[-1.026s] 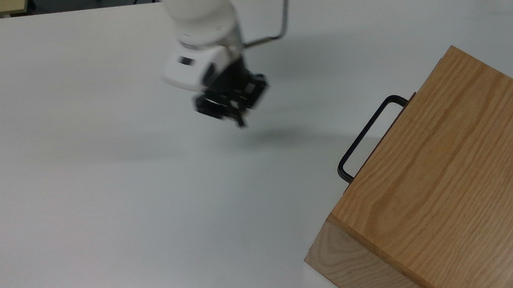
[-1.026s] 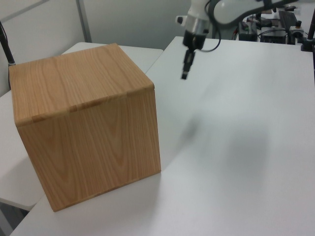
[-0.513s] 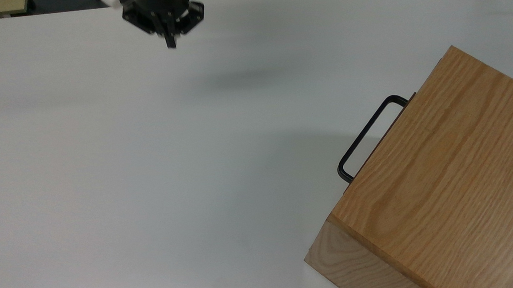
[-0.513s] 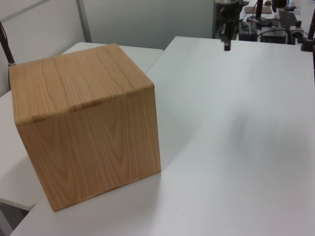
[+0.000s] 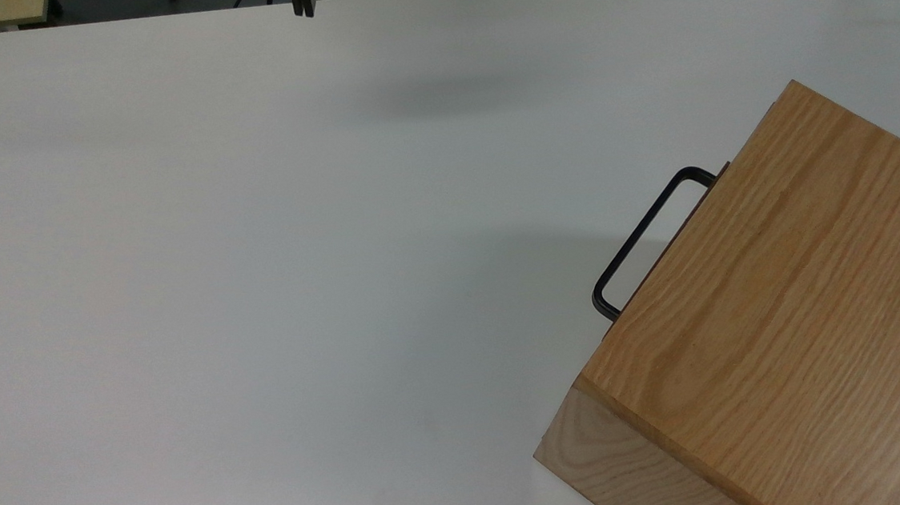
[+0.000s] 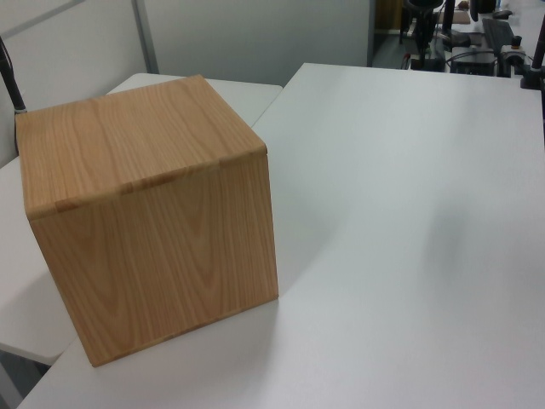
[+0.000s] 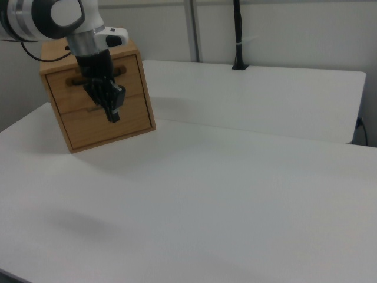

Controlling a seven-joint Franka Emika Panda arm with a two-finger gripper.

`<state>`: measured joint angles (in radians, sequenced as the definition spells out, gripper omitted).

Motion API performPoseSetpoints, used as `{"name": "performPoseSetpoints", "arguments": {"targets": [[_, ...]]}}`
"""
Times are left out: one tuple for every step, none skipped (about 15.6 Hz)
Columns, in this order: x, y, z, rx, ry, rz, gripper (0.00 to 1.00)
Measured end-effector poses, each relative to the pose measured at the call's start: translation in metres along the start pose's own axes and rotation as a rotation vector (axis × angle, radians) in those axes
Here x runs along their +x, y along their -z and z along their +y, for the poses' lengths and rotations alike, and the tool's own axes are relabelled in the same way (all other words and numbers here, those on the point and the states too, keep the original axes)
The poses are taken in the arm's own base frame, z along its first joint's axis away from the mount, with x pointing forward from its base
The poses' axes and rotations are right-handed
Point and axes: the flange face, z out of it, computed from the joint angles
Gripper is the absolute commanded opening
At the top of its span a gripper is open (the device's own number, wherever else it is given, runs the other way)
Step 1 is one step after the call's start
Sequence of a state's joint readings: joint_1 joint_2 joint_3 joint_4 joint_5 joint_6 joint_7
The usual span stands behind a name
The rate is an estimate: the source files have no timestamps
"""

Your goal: Close the drawer by sliding it

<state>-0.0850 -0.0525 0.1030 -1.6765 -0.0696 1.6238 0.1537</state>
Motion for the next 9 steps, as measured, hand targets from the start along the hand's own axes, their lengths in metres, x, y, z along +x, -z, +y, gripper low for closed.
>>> {"name": "performPoseSetpoints", "arguments": {"targets": [[0.0006, -0.0011, 0.0014, 0.000, -0.007, -0.002, 1.00], [0.0013, -0.0023, 0.0033, 0.000, -0.012, -0.004, 1.00], [0.0019, -0.0031, 0.0048, 0.000, -0.015, -0.006, 1.00], [0.0022, -0.0037, 0.0054, 0.000, -0.016, -0.007, 1.00], [0.0024, -0.0041, 0.0053, 0.000, -0.016, -0.008, 1.00], [0.0025, -0.0042, 0.0053, 0.000, -0.016, -0.008, 1.00], [0.0025, -0.0042, 0.0054, 0.000, -0.016, -0.008, 1.00], [0.0025, -0.0041, 0.0056, 0.000, -0.017, -0.008, 1.00], [0.0026, -0.0040, 0.0063, 0.000, -0.018, -0.007, 1.00]]}}
